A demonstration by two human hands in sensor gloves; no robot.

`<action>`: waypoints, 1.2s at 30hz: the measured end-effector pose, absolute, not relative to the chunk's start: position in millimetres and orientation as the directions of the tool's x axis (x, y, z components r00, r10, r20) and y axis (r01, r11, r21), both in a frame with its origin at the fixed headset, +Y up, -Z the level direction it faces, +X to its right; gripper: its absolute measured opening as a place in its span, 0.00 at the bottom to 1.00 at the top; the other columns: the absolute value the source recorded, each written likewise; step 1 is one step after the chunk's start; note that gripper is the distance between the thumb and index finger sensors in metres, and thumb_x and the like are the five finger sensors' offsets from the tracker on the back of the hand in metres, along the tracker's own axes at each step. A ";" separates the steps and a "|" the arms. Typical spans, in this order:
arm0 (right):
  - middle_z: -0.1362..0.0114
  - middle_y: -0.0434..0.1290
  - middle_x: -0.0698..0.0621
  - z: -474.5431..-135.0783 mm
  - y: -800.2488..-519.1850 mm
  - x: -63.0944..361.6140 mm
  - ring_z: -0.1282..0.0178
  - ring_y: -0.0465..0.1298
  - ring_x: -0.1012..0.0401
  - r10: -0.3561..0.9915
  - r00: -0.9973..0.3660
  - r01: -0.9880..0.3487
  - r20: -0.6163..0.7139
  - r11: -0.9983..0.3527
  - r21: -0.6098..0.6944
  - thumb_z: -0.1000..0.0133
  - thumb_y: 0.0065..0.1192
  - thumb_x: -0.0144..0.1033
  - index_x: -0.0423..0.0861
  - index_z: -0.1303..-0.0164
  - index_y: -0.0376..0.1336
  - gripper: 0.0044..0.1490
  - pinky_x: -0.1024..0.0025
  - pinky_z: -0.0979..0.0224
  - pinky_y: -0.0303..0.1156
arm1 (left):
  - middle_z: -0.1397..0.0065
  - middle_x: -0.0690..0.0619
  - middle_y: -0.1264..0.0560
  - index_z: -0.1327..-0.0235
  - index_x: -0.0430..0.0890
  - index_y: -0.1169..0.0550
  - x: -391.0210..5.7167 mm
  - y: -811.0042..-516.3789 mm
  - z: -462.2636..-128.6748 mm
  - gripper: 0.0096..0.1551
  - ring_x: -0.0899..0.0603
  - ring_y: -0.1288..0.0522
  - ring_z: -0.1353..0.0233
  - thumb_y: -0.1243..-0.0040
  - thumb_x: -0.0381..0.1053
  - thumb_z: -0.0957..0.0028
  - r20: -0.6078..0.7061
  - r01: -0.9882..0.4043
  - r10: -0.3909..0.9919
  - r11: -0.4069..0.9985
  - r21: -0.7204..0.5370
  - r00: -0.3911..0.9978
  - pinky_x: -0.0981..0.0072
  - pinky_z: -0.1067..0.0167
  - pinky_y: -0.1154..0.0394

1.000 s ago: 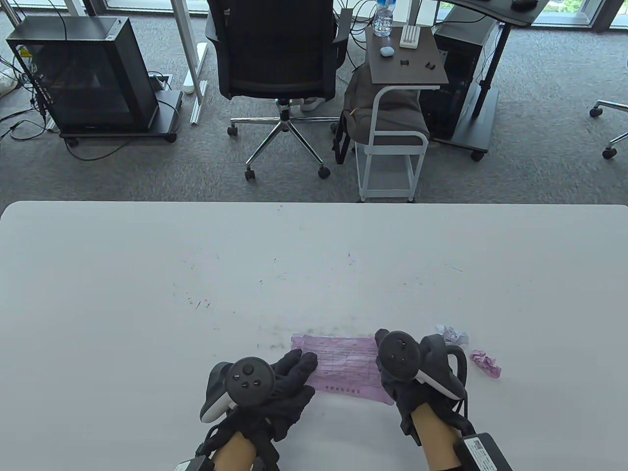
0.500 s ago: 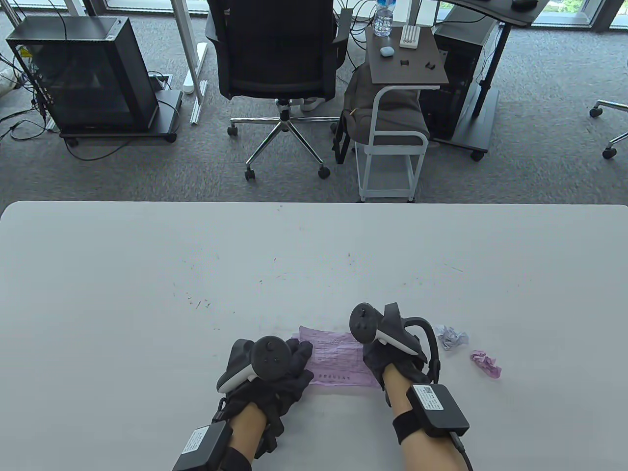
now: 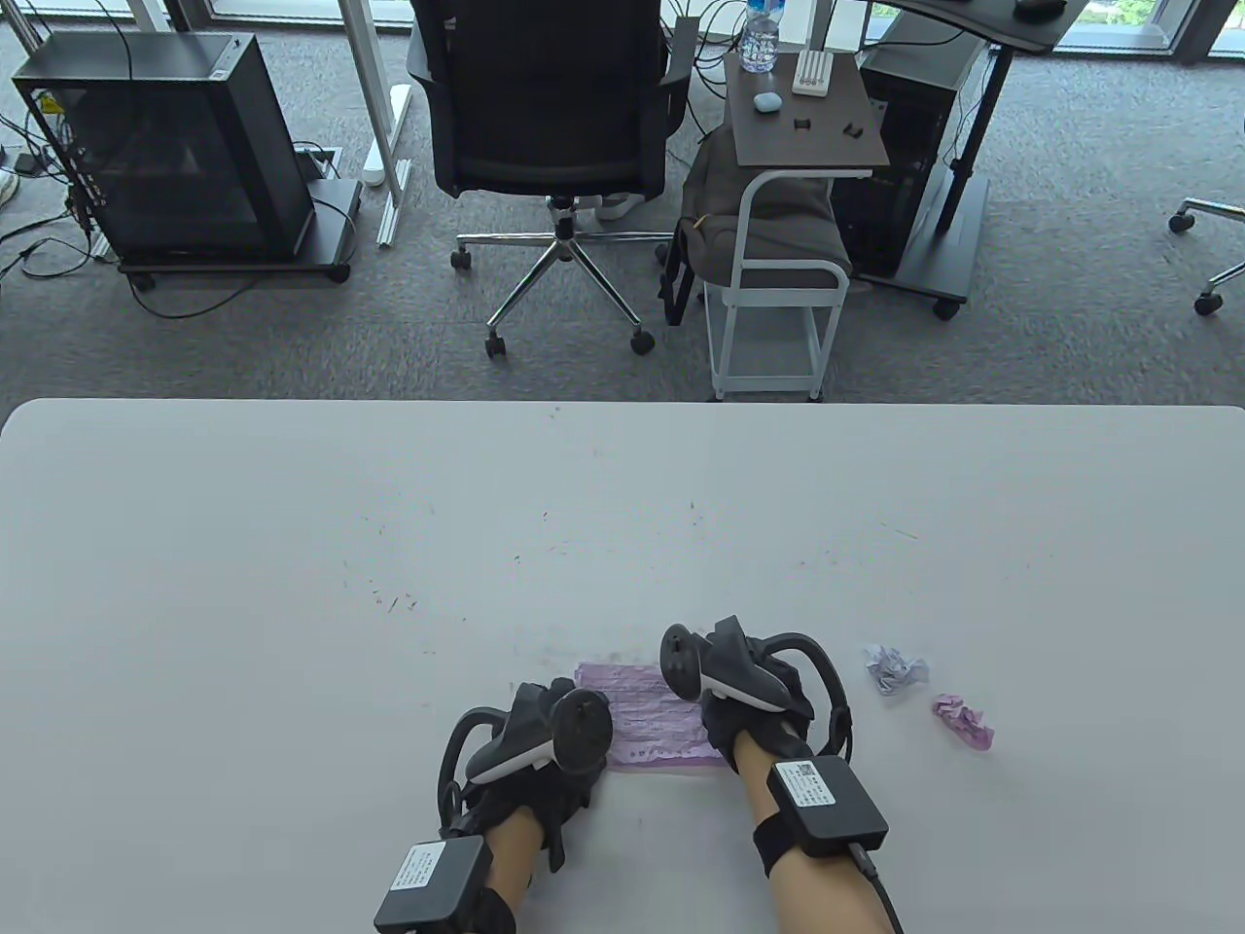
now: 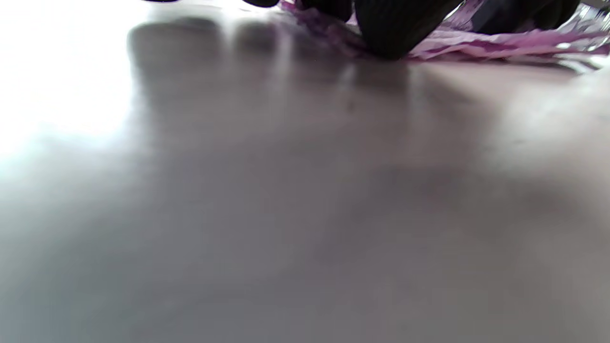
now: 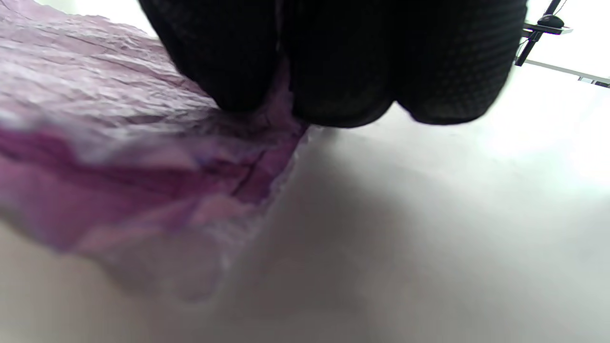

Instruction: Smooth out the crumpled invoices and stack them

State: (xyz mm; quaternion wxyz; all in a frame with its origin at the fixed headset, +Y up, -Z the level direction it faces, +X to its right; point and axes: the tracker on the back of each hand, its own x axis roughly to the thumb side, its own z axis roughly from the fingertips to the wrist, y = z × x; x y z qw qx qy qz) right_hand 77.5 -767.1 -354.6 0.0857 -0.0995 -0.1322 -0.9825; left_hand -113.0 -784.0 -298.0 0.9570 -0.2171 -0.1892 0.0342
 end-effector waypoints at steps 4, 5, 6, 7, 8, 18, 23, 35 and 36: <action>0.29 0.67 0.38 -352.6 -764.8 77.9 0.48 0.77 0.53 -0.202 -0.958 0.244 0.205 -0.947 0.210 0.45 0.69 0.39 0.41 0.24 0.50 0.45 0.53 0.46 0.78 | 0.21 0.34 0.62 0.16 0.45 0.43 -121.3 -784.8 -297.5 0.38 0.20 0.58 0.25 0.45 0.54 0.35 0.296 -0.037 0.192 0.888 -0.459 0.936 0.32 0.33 0.47; 0.27 0.65 0.37 -352.0 -764.0 78.0 0.45 0.77 0.52 -0.227 -0.953 0.266 0.200 -0.944 0.198 0.46 0.69 0.41 0.41 0.23 0.49 0.46 0.53 0.45 0.78 | 0.21 0.34 0.64 0.16 0.43 0.44 -123.6 -784.2 -296.7 0.39 0.20 0.58 0.25 0.45 0.54 0.35 0.303 -0.042 0.197 0.892 -0.450 0.933 0.32 0.33 0.47; 0.25 0.62 0.35 -351.1 -763.3 78.0 0.42 0.75 0.49 -0.250 -0.947 0.288 0.199 -0.939 0.188 0.46 0.69 0.43 0.41 0.23 0.47 0.48 0.52 0.44 0.77 | 0.21 0.35 0.64 0.17 0.43 0.43 -125.5 -782.9 -295.5 0.39 0.21 0.57 0.24 0.45 0.54 0.36 0.322 -0.055 0.212 0.899 -0.435 0.923 0.33 0.32 0.45; 0.24 0.59 0.34 -349.7 -761.9 78.1 0.40 0.74 0.47 -0.289 -0.937 0.323 0.195 -0.931 0.169 0.46 0.69 0.45 0.41 0.22 0.46 0.50 0.51 0.44 0.77 | 0.21 0.36 0.63 0.17 0.43 0.43 -127.2 -780.4 -294.1 0.39 0.22 0.56 0.24 0.45 0.55 0.36 0.339 -0.068 0.221 0.910 -0.409 0.915 0.34 0.32 0.45; 0.23 0.57 0.33 -348.8 -760.4 78.8 0.38 0.73 0.46 -0.317 -0.929 0.348 0.193 -0.924 0.157 0.46 0.69 0.47 0.41 0.22 0.44 0.52 0.52 0.43 0.76 | 0.21 0.36 0.63 0.17 0.43 0.43 -128.5 -777.4 -292.9 0.39 0.22 0.55 0.24 0.45 0.55 0.36 0.340 -0.073 0.217 0.918 -0.390 0.915 0.33 0.32 0.44; 0.24 0.57 0.24 -362.9 -744.9 157.9 0.46 0.78 0.51 -0.442 -0.887 0.398 -0.132 -0.878 0.267 0.42 0.66 0.44 0.40 0.22 0.45 0.48 0.60 0.51 0.81 | 0.19 0.35 0.61 0.16 0.42 0.44 -124.1 -709.7 -246.2 0.42 0.21 0.58 0.22 0.46 0.59 0.36 0.433 -0.036 0.140 0.970 -0.240 0.890 0.28 0.32 0.47; 0.24 0.56 0.21 -370.8 -756.8 180.9 0.45 0.78 0.48 -0.279 -0.940 0.211 -0.199 -0.929 0.305 0.41 0.65 0.41 0.40 0.21 0.45 0.46 0.59 0.50 0.80 | 0.19 0.36 0.63 0.15 0.43 0.46 -125.5 -700.7 -222.9 0.43 0.21 0.61 0.21 0.46 0.60 0.36 0.411 -0.122 0.215 0.963 -0.240 0.886 0.26 0.31 0.50; 0.37 0.74 0.34 -377.6 -770.3 174.6 0.55 0.83 0.57 -0.311 -0.940 0.254 -0.141 -0.912 0.321 0.45 0.69 0.26 0.39 0.34 0.64 0.28 0.69 0.55 0.86 | 0.19 0.35 0.60 0.16 0.42 0.44 -139.2 -705.9 -218.4 0.42 0.21 0.57 0.21 0.46 0.59 0.36 0.387 -0.205 0.256 0.964 -0.170 0.886 0.27 0.32 0.48; 0.38 0.75 0.35 -377.3 -767.7 172.0 0.56 0.83 0.58 -0.311 -0.942 0.257 -0.129 -0.911 0.323 0.45 0.70 0.26 0.40 0.35 0.64 0.27 0.69 0.55 0.86 | 0.19 0.35 0.60 0.16 0.42 0.44 -139.4 -706.3 -218.5 0.42 0.21 0.57 0.21 0.46 0.59 0.36 0.389 -0.208 0.260 0.963 -0.171 0.884 0.27 0.32 0.47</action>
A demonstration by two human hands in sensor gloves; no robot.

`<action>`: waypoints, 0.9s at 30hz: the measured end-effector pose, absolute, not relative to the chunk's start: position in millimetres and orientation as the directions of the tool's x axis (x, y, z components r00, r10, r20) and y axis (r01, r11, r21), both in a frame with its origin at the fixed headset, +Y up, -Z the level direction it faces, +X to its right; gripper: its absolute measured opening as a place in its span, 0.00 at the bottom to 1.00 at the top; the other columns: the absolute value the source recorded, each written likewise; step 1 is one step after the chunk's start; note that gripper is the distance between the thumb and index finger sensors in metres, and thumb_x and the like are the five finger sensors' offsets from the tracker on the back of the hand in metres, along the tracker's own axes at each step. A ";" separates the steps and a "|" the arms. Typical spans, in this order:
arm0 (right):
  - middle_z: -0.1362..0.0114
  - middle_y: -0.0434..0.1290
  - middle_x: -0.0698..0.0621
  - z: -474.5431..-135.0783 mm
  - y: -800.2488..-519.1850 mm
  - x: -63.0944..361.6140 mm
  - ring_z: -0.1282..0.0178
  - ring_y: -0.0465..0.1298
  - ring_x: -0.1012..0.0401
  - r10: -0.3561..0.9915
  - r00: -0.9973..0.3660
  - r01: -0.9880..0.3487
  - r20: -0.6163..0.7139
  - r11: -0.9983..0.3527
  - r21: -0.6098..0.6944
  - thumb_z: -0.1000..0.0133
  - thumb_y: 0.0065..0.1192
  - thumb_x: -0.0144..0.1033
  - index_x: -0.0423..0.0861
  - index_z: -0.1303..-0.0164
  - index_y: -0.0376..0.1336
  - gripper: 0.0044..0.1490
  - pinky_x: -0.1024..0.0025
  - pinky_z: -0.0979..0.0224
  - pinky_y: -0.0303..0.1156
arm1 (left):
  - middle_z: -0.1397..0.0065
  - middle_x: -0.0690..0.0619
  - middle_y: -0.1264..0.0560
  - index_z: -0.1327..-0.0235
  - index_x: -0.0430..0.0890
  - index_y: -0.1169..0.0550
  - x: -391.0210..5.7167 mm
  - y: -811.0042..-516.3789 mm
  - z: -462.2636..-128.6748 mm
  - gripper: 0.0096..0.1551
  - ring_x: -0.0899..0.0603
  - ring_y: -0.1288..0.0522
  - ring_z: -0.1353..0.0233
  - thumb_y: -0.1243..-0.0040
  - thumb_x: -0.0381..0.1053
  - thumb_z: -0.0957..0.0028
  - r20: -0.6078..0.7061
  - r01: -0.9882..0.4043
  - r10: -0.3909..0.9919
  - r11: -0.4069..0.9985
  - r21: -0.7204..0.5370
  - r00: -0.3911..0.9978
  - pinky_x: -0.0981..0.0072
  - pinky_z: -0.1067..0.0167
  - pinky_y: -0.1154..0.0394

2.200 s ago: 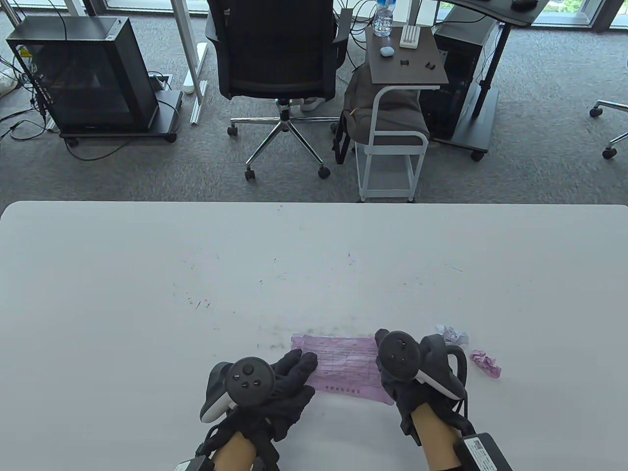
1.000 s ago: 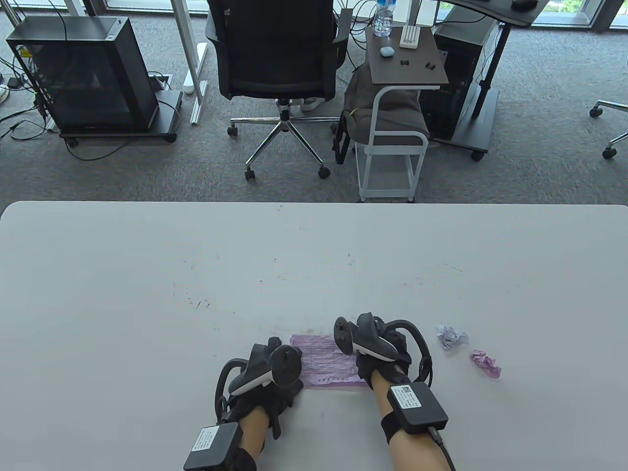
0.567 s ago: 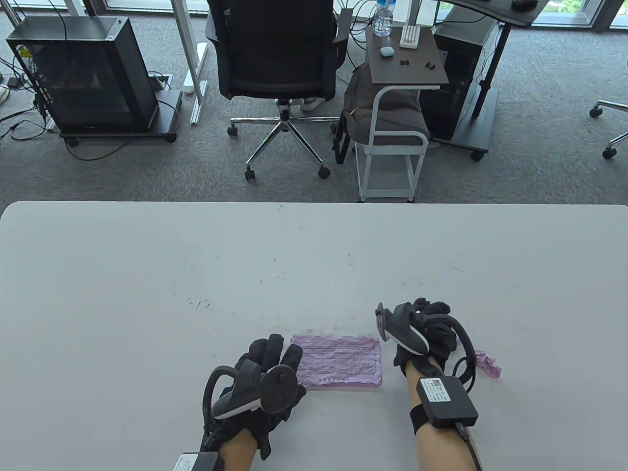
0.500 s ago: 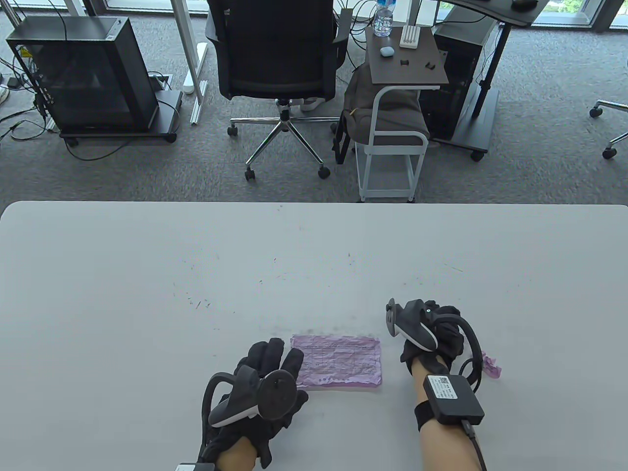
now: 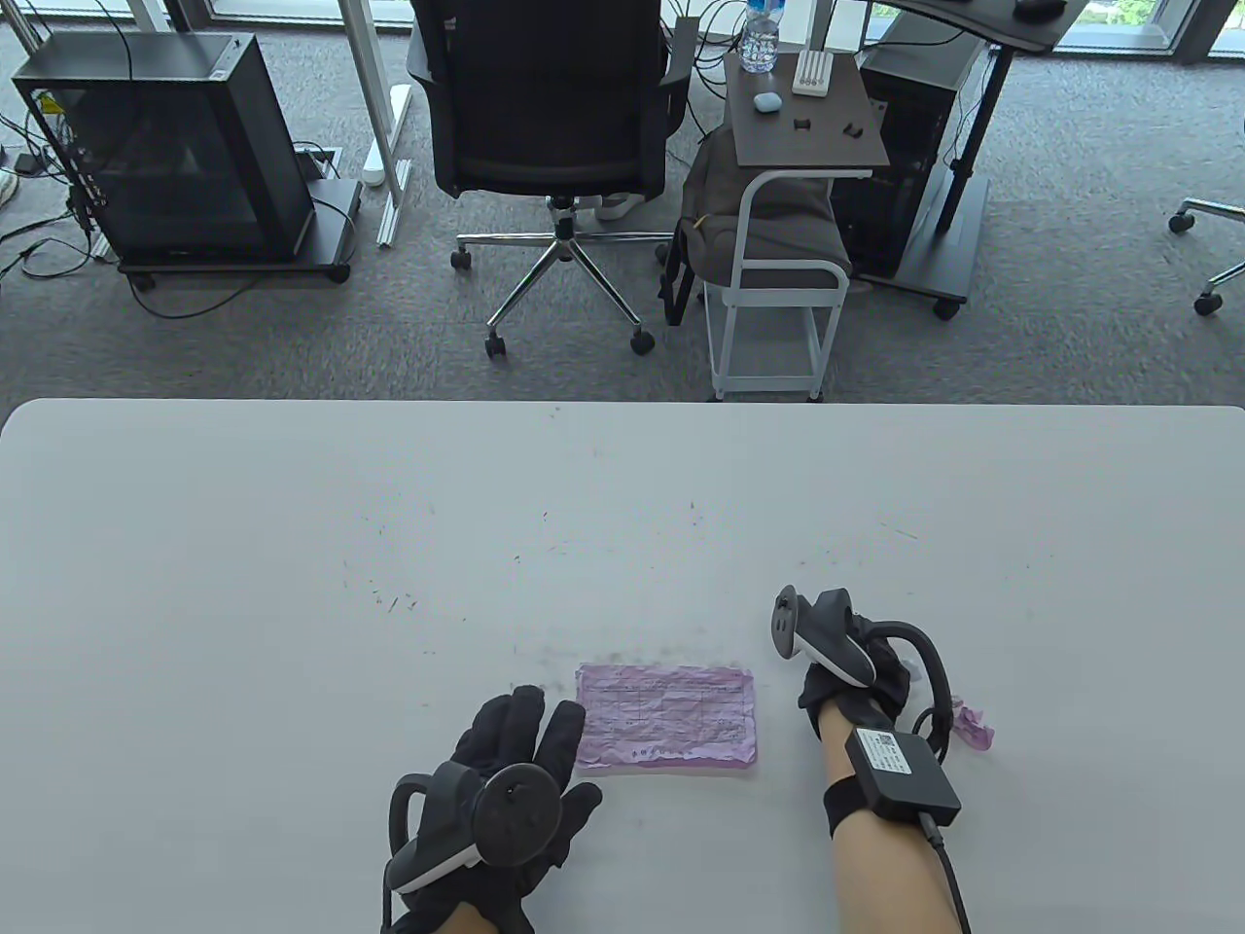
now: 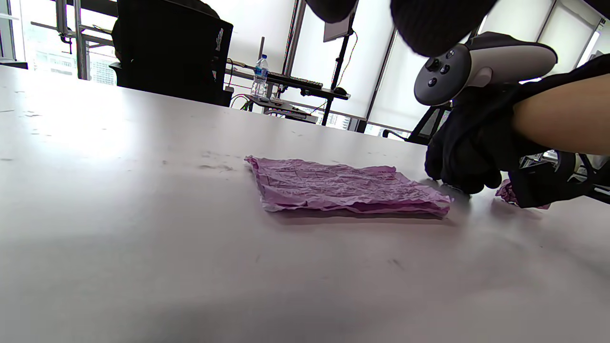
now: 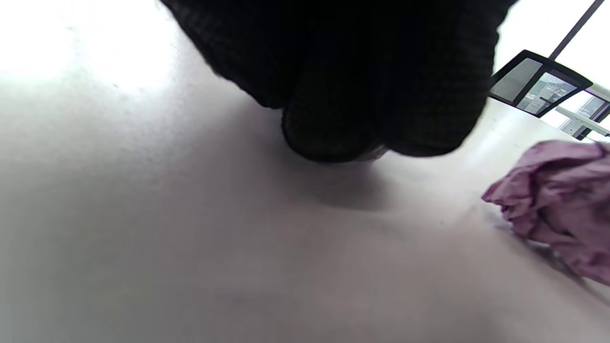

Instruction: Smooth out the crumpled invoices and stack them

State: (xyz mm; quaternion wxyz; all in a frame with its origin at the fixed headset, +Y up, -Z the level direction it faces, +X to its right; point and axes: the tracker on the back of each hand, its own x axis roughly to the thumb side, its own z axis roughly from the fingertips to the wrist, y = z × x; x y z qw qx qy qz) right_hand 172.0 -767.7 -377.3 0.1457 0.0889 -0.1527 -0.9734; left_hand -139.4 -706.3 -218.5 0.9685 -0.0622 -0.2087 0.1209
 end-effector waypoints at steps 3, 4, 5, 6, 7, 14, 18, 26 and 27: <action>0.38 0.75 0.36 -374.6 -748.9 165.8 0.56 0.84 0.57 -0.276 -0.950 0.226 -0.144 -0.929 0.293 0.45 0.70 0.26 0.40 0.35 0.65 0.27 0.69 0.55 0.86 | 0.20 0.34 0.58 0.16 0.41 0.43 -141.2 -709.0 -218.6 0.42 0.21 0.56 0.22 0.46 0.59 0.36 0.381 -0.213 0.273 0.958 -0.191 0.883 0.27 0.32 0.46; 0.38 0.75 0.35 -372.8 -738.6 163.1 0.56 0.84 0.57 -0.262 -0.955 0.218 -0.140 -0.938 0.270 0.45 0.70 0.26 0.40 0.35 0.65 0.27 0.69 0.56 0.86 | 0.20 0.34 0.58 0.16 0.41 0.43 -141.6 -710.5 -219.0 0.42 0.21 0.56 0.22 0.46 0.59 0.36 0.384 -0.214 0.279 0.955 -0.204 0.880 0.28 0.32 0.46; 0.38 0.75 0.35 -371.2 -731.2 160.9 0.56 0.84 0.57 -0.254 -0.958 0.215 -0.135 -0.943 0.252 0.45 0.70 0.26 0.40 0.35 0.65 0.27 0.69 0.56 0.86 | 0.19 0.34 0.58 0.16 0.41 0.43 -142.1 -711.1 -219.2 0.42 0.21 0.55 0.22 0.46 0.59 0.36 0.382 -0.222 0.292 0.950 -0.218 0.877 0.28 0.32 0.46; 0.38 0.75 0.36 -367.4 -718.7 156.8 0.56 0.84 0.58 -0.237 -0.965 0.207 -0.117 -0.954 0.218 0.45 0.70 0.26 0.40 0.35 0.64 0.27 0.69 0.56 0.86 | 0.20 0.34 0.58 0.16 0.41 0.43 -142.7 -711.3 -219.2 0.42 0.21 0.55 0.22 0.46 0.59 0.36 0.381 -0.247 0.319 0.942 -0.227 0.868 0.28 0.32 0.45; 0.38 0.75 0.36 -364.6 -711.9 154.5 0.57 0.84 0.58 -0.219 -0.970 0.196 -0.106 -0.961 0.197 0.45 0.70 0.26 0.40 0.35 0.64 0.27 0.69 0.56 0.86 | 0.19 0.34 0.58 0.16 0.41 0.43 -142.6 -711.1 -219.5 0.42 0.21 0.55 0.22 0.45 0.59 0.37 0.383 -0.263 0.335 0.937 -0.227 0.861 0.28 0.32 0.45; 0.38 0.75 0.36 -303.2 -657.5 123.8 0.57 0.83 0.58 0.182 -0.979 -0.179 0.092 -0.983 0.043 0.45 0.69 0.27 0.39 0.34 0.63 0.28 0.68 0.57 0.86 | 0.20 0.34 0.63 0.16 0.42 0.50 -139.9 -707.1 -217.8 0.47 0.21 0.54 0.22 0.43 0.59 0.37 0.426 -0.359 0.436 0.899 -0.252 0.793 0.30 0.32 0.43; 0.38 0.75 0.35 -258.9 -650.7 115.0 0.57 0.83 0.58 0.459 -0.865 -0.448 0.204 -0.889 0.099 0.44 0.69 0.26 0.38 0.34 0.63 0.28 0.68 0.57 0.85 | 0.21 0.32 0.60 0.17 0.40 0.51 -137.5 -709.0 -218.0 0.47 0.23 0.42 0.25 0.43 0.57 0.36 0.398 -0.427 0.525 0.849 -0.313 0.752 0.31 0.33 0.39; 0.38 0.75 0.36 -204.1 -669.8 126.0 0.57 0.83 0.59 0.817 -0.474 -0.803 0.330 -0.554 0.220 0.44 0.68 0.27 0.38 0.33 0.62 0.29 0.67 0.57 0.85 | 0.22 0.27 0.51 0.18 0.37 0.54 -127.2 -714.6 -212.5 0.43 0.31 0.26 0.33 0.47 0.48 0.35 0.379 -0.576 0.771 0.635 -0.515 0.512 0.41 0.41 0.26; 0.38 0.75 0.36 -204.2 -673.2 127.9 0.58 0.83 0.58 0.846 -0.427 -0.832 0.321 -0.506 0.226 0.44 0.68 0.27 0.38 0.33 0.62 0.29 0.67 0.58 0.85 | 0.22 0.27 0.50 0.19 0.37 0.54 -125.9 -715.8 -211.7 0.43 0.31 0.25 0.34 0.48 0.48 0.35 0.373 -0.576 0.783 0.620 -0.533 0.498 0.42 0.41 0.25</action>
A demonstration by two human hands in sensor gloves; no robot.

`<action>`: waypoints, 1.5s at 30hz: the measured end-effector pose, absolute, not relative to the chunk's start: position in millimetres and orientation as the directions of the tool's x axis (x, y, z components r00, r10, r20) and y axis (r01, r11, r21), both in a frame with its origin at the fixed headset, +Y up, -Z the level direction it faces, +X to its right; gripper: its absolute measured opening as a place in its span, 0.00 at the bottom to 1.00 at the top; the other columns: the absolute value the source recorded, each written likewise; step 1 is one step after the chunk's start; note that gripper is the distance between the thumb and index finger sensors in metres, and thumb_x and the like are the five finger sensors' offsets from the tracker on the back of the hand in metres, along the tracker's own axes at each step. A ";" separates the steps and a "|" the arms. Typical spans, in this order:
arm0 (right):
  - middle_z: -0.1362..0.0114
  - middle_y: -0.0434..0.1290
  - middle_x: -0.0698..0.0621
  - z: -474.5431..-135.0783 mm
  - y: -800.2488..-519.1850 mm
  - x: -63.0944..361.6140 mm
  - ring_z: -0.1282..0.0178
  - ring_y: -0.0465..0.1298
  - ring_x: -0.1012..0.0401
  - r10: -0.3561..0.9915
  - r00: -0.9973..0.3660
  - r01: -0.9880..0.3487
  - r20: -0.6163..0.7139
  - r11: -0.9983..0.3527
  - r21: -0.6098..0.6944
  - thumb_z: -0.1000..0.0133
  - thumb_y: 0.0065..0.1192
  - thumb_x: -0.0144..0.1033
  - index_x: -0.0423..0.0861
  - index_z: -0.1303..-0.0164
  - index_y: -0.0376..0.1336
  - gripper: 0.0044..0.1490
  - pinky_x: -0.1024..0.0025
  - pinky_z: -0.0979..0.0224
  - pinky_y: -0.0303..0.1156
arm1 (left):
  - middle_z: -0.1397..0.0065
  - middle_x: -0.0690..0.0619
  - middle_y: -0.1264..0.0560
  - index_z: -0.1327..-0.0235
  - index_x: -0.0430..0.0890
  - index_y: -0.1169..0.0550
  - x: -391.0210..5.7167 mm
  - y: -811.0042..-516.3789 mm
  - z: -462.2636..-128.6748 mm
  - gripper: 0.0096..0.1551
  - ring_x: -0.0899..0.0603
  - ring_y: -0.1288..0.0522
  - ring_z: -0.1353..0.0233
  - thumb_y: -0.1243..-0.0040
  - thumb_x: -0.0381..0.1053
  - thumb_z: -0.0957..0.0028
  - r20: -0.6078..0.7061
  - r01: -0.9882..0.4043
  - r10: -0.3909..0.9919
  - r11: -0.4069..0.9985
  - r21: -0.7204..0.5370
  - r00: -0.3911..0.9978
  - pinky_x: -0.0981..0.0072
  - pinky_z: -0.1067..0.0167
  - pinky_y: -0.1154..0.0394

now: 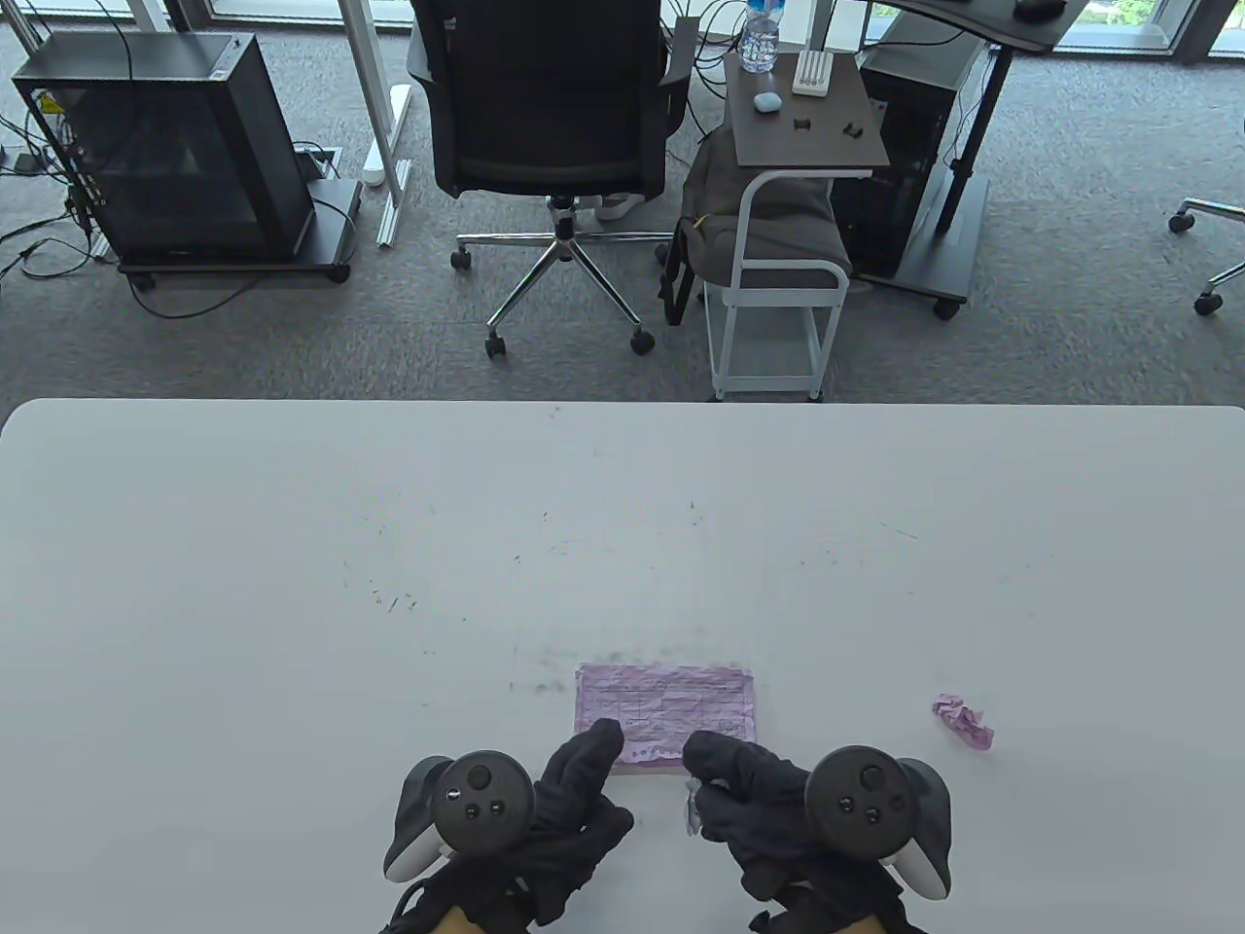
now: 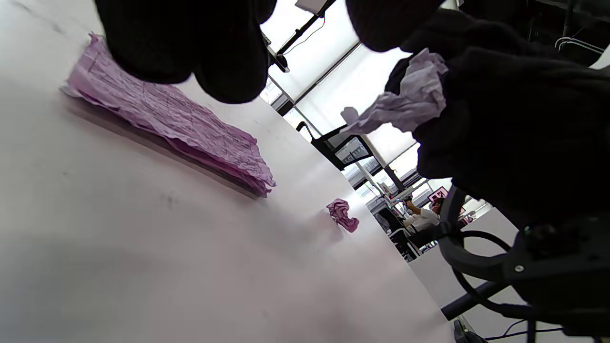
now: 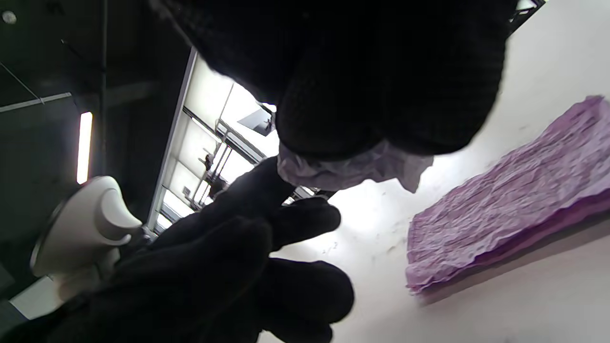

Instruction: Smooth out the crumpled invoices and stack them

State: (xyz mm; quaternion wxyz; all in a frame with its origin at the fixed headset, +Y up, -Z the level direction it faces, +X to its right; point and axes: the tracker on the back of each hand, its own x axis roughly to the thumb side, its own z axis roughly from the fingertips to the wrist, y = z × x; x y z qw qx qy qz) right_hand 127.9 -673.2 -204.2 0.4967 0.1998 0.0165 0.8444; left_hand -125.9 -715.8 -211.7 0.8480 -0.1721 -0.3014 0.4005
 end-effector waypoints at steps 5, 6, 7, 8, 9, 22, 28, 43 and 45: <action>0.38 0.74 0.35 -208.2 -686.4 132.3 0.57 0.82 0.57 0.965 -0.103 -0.923 0.241 -0.182 0.338 0.44 0.67 0.25 0.37 0.33 0.62 0.28 0.65 0.57 0.84 | 0.22 0.26 0.54 0.20 0.38 0.61 -116.8 -721.5 -211.0 0.48 0.30 0.26 0.31 0.46 0.51 0.34 0.289 -0.625 0.915 0.404 -0.667 0.283 0.41 0.39 0.26; 0.38 0.74 0.36 -208.3 -686.3 131.6 0.57 0.82 0.57 0.964 -0.089 -0.921 0.250 -0.176 0.347 0.44 0.67 0.25 0.38 0.33 0.62 0.28 0.64 0.57 0.84 | 0.21 0.26 0.55 0.20 0.38 0.62 -116.0 -721.8 -210.7 0.50 0.30 0.26 0.30 0.45 0.52 0.35 0.267 -0.633 0.933 0.360 -0.685 0.242 0.40 0.38 0.27; 0.37 0.74 0.36 -207.4 -686.3 129.7 0.57 0.82 0.57 0.961 -0.088 -0.912 0.262 -0.184 0.367 0.44 0.66 0.25 0.38 0.33 0.62 0.28 0.64 0.57 0.84 | 0.21 0.27 0.55 0.20 0.39 0.62 -114.9 -722.2 -210.4 0.52 0.31 0.26 0.31 0.44 0.54 0.36 0.247 -0.642 0.949 0.314 -0.700 0.195 0.41 0.38 0.26; 0.37 0.73 0.36 -206.3 -685.7 128.1 0.56 0.82 0.56 0.956 -0.096 -0.906 0.278 -0.200 0.372 0.44 0.65 0.24 0.38 0.33 0.61 0.28 0.63 0.56 0.84 | 0.21 0.28 0.54 0.20 0.39 0.61 -114.3 -722.3 -210.2 0.54 0.32 0.25 0.31 0.42 0.56 0.38 0.244 -0.639 0.954 0.299 -0.709 0.175 0.42 0.38 0.26; 0.37 0.73 0.37 -204.6 -684.1 126.0 0.56 0.82 0.57 0.940 -0.133 -0.904 0.313 -0.245 0.350 0.44 0.64 0.24 0.39 0.33 0.61 0.28 0.64 0.56 0.84 | 0.21 0.29 0.52 0.19 0.39 0.60 -113.6 -722.7 -209.9 0.55 0.36 0.24 0.33 0.41 0.57 0.39 0.240 -0.637 0.957 0.287 -0.716 0.162 0.44 0.38 0.25; 0.37 0.72 0.35 -206.9 -685.7 125.7 0.57 0.82 0.58 0.911 -0.216 -0.917 0.352 -0.313 0.248 0.44 0.60 0.24 0.38 0.32 0.59 0.28 0.65 0.57 0.85 | 0.39 0.40 0.25 0.28 0.38 0.29 -126.5 -712.6 -212.8 0.24 0.48 0.16 0.56 0.43 0.42 0.37 0.328 -0.761 0.912 0.392 -0.517 0.247 0.45 0.44 0.21; 0.37 0.72 0.35 -202.1 -680.9 127.1 0.59 0.82 0.58 0.862 -0.356 -0.881 0.362 -0.439 0.179 0.43 0.60 0.24 0.37 0.32 0.59 0.28 0.65 0.59 0.84 | 0.44 0.40 0.22 0.33 0.34 0.26 -134.4 -710.2 -210.3 0.23 0.49 0.16 0.61 0.44 0.42 0.37 0.298 -0.771 0.910 0.404 -0.493 0.287 0.46 0.48 0.19; 0.37 0.72 0.35 -209.1 -687.9 134.2 0.55 0.82 0.53 0.723 -0.578 -0.718 0.377 -0.671 0.187 0.42 0.60 0.24 0.38 0.32 0.59 0.28 0.60 0.55 0.83 | 0.49 0.42 0.20 0.36 0.29 0.25 -138.8 -734.4 -218.4 0.24 0.49 0.15 0.64 0.46 0.46 0.34 -0.005 -0.759 0.997 0.054 -0.649 0.075 0.47 0.50 0.19; 0.36 0.71 0.36 -208.4 -688.8 133.9 0.50 0.80 0.50 0.711 -0.586 -0.717 0.388 -0.678 0.161 0.41 0.60 0.25 0.39 0.31 0.58 0.28 0.55 0.51 0.82 | 0.50 0.42 0.20 0.37 0.29 0.25 -139.4 -737.2 -219.3 0.24 0.49 0.15 0.65 0.46 0.46 0.34 -0.045 -0.752 0.998 0.005 -0.660 0.046 0.47 0.50 0.18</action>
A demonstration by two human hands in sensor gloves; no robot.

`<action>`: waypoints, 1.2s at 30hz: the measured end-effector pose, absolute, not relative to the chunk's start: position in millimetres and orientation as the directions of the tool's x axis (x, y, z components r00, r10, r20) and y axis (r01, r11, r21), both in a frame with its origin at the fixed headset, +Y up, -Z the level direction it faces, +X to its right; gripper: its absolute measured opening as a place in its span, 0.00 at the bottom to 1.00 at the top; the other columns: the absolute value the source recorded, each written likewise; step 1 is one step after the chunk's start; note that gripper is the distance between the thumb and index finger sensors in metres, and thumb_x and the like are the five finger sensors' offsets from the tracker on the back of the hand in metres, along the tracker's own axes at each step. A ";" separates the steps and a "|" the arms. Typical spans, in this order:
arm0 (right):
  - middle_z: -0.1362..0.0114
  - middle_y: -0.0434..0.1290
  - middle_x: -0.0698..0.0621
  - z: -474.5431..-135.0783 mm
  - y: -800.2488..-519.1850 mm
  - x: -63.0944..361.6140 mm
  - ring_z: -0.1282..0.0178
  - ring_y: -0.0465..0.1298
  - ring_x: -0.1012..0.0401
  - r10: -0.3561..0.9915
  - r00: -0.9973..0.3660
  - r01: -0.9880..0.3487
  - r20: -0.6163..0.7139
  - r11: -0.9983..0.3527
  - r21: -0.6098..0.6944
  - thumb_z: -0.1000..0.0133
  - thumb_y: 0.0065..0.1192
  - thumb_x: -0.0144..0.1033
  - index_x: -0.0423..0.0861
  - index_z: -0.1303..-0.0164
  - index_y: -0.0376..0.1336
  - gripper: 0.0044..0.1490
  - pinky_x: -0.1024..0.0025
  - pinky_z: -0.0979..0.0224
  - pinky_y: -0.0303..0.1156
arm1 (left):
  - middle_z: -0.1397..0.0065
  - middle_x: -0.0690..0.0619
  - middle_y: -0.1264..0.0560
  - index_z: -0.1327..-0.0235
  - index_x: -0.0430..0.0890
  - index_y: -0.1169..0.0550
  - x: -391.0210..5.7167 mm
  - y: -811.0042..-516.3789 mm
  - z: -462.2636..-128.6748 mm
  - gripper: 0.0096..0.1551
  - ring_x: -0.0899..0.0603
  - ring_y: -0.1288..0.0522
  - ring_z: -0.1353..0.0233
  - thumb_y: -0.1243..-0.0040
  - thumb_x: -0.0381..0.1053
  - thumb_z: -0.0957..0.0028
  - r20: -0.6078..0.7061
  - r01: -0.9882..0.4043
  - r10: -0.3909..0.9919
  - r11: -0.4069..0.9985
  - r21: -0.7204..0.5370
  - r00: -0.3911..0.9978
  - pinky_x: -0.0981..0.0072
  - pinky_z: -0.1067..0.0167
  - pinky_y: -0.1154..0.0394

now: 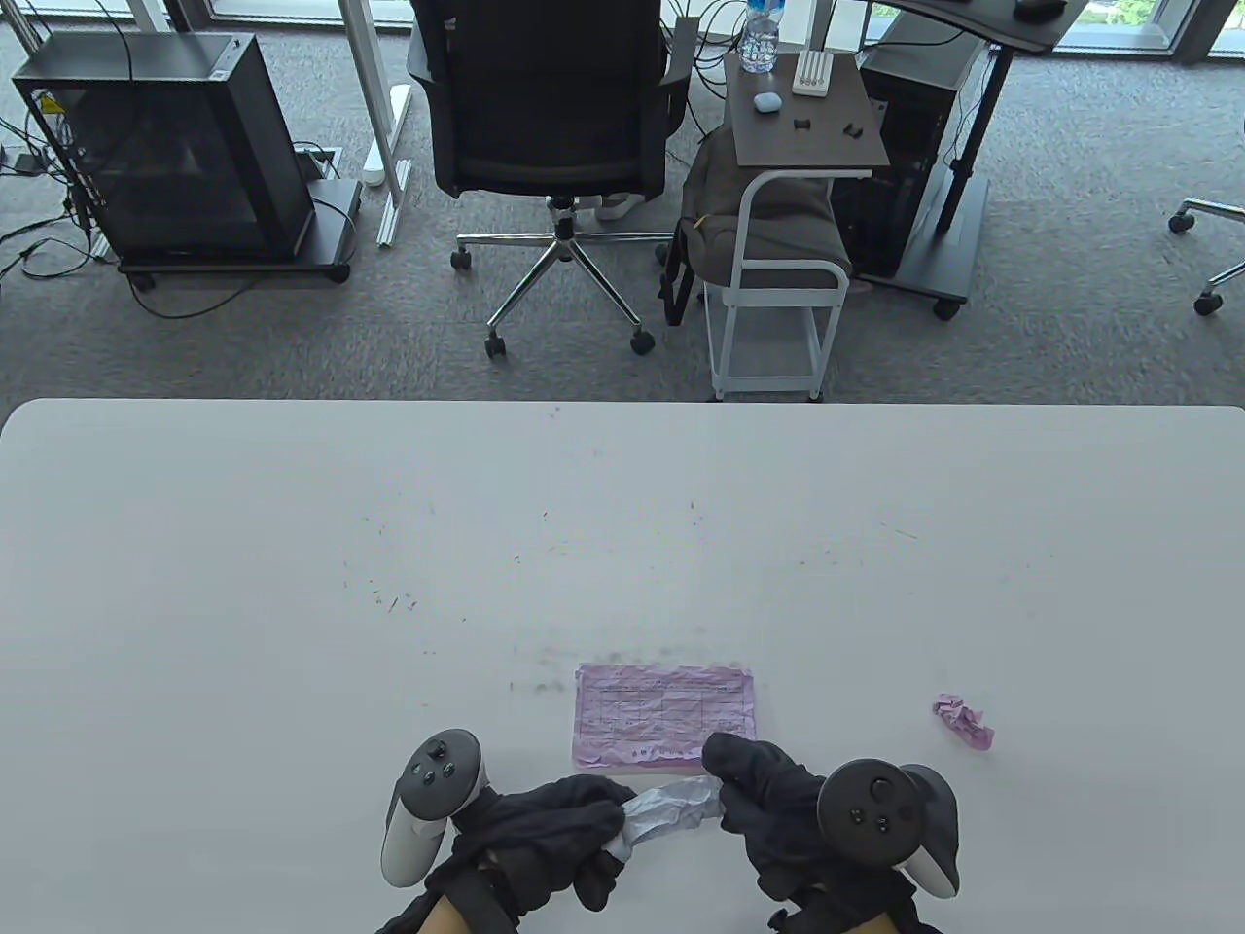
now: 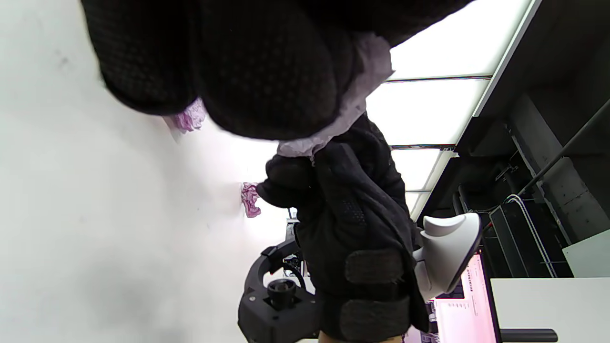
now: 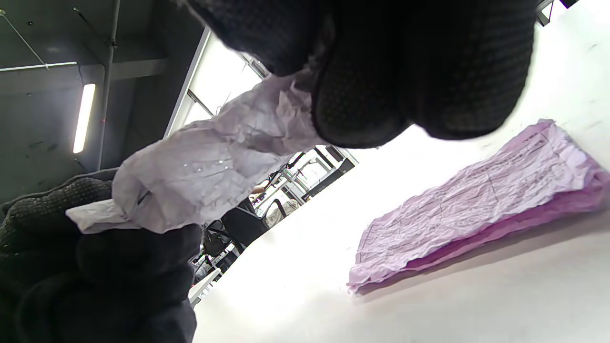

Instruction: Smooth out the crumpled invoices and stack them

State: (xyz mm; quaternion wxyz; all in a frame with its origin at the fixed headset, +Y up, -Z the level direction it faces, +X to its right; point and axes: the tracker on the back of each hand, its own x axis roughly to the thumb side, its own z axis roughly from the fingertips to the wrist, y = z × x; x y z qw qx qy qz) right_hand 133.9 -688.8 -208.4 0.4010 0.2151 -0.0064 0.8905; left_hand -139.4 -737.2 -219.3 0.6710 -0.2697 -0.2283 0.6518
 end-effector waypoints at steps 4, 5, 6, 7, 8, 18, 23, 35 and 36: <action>0.22 0.53 0.30 -205.5 -686.9 131.1 0.31 0.65 0.36 0.614 -0.631 -0.651 0.474 -0.751 0.107 0.42 0.63 0.48 0.40 0.23 0.47 0.46 0.44 0.38 0.73 | 0.51 0.44 0.20 0.37 0.29 0.25 -142.6 -743.8 -221.2 0.24 0.50 0.15 0.65 0.49 0.47 0.33 -0.131 -0.765 0.991 -0.113 -0.634 -0.037 0.49 0.51 0.18; 0.20 0.50 0.29 -203.7 -685.0 128.7 0.29 0.62 0.35 0.579 -0.633 -0.631 0.513 -0.770 0.090 0.44 0.64 0.51 0.42 0.22 0.44 0.50 0.43 0.36 0.71 | 0.51 0.44 0.20 0.37 0.29 0.25 -142.7 -745.0 -221.6 0.24 0.50 0.15 0.66 0.49 0.47 0.33 -0.154 -0.760 0.986 -0.147 -0.633 -0.063 0.49 0.51 0.18; 0.19 0.47 0.28 -201.8 -682.4 123.9 0.27 0.59 0.33 0.544 -0.620 -0.609 0.565 -0.788 0.091 0.46 0.64 0.55 0.43 0.21 0.43 0.54 0.41 0.34 0.69 | 0.51 0.44 0.20 0.37 0.29 0.25 -142.5 -746.1 -221.8 0.24 0.50 0.15 0.65 0.50 0.46 0.32 -0.173 -0.756 0.982 -0.172 -0.632 -0.079 0.49 0.51 0.18; 0.19 0.45 0.28 -201.0 -681.7 121.9 0.26 0.58 0.33 0.537 -0.611 -0.602 0.582 -0.792 0.099 0.47 0.65 0.57 0.44 0.20 0.41 0.56 0.40 0.33 0.68 | 0.51 0.44 0.20 0.37 0.29 0.25 -142.3 -746.9 -221.9 0.24 0.50 0.15 0.66 0.50 0.46 0.32 -0.182 -0.755 0.980 -0.181 -0.630 -0.083 0.49 0.51 0.18; 0.18 0.44 0.28 -199.6 -680.7 116.4 0.25 0.57 0.32 0.529 -0.588 -0.585 0.612 -0.800 0.130 0.49 0.65 0.59 0.45 0.20 0.40 0.59 0.39 0.32 0.67 | 0.51 0.44 0.20 0.37 0.29 0.25 -141.6 -748.5 -222.1 0.24 0.50 0.15 0.66 0.51 0.46 0.32 -0.198 -0.753 0.976 -0.195 -0.629 -0.087 0.49 0.51 0.18; 0.30 0.70 0.37 -187.7 -689.8 79.1 0.41 0.80 0.48 0.366 -0.623 -0.560 0.691 -0.826 -0.067 0.43 0.62 0.39 0.44 0.27 0.55 0.35 0.51 0.43 0.80 | 0.48 0.44 0.21 0.36 0.30 0.27 -139.1 -756.7 -218.6 0.24 0.49 0.15 0.63 0.54 0.48 0.29 -0.320 -0.725 0.934 -0.329 -0.605 -0.157 0.48 0.49 0.19; 0.35 0.75 0.37 -195.9 -699.3 94.5 0.47 0.82 0.48 0.629 -0.561 -0.699 0.539 -0.708 0.099 0.41 0.56 0.39 0.42 0.31 0.60 0.29 0.52 0.47 0.81 | 0.42 0.43 0.24 0.31 0.33 0.30 -149.9 -751.5 -220.3 0.25 0.46 0.15 0.56 0.56 0.50 0.29 -0.218 -0.802 0.968 -0.225 -0.553 -0.122 0.45 0.43 0.22; 0.41 0.79 0.35 -207.2 -716.2 94.6 0.54 0.84 0.47 0.777 -0.489 -0.688 0.396 -0.623 0.373 0.39 0.56 0.42 0.38 0.36 0.65 0.28 0.51 0.53 0.81 | 0.24 0.37 0.41 0.21 0.38 0.42 -129.0 -731.3 -217.2 0.39 0.33 0.27 0.33 0.43 0.57 0.35 0.193 -0.776 0.939 0.344 -0.528 0.285 0.38 0.37 0.29; 0.41 0.79 0.35 -206.2 -715.6 91.6 0.54 0.84 0.47 0.762 -0.499 -0.664 0.413 -0.643 0.382 0.39 0.56 0.42 0.38 0.36 0.65 0.28 0.51 0.53 0.81 | 0.27 0.38 0.37 0.25 0.39 0.36 -129.0 -730.8 -217.2 0.32 0.35 0.24 0.35 0.42 0.52 0.35 0.196 -0.787 0.935 0.354 -0.505 0.295 0.39 0.39 0.27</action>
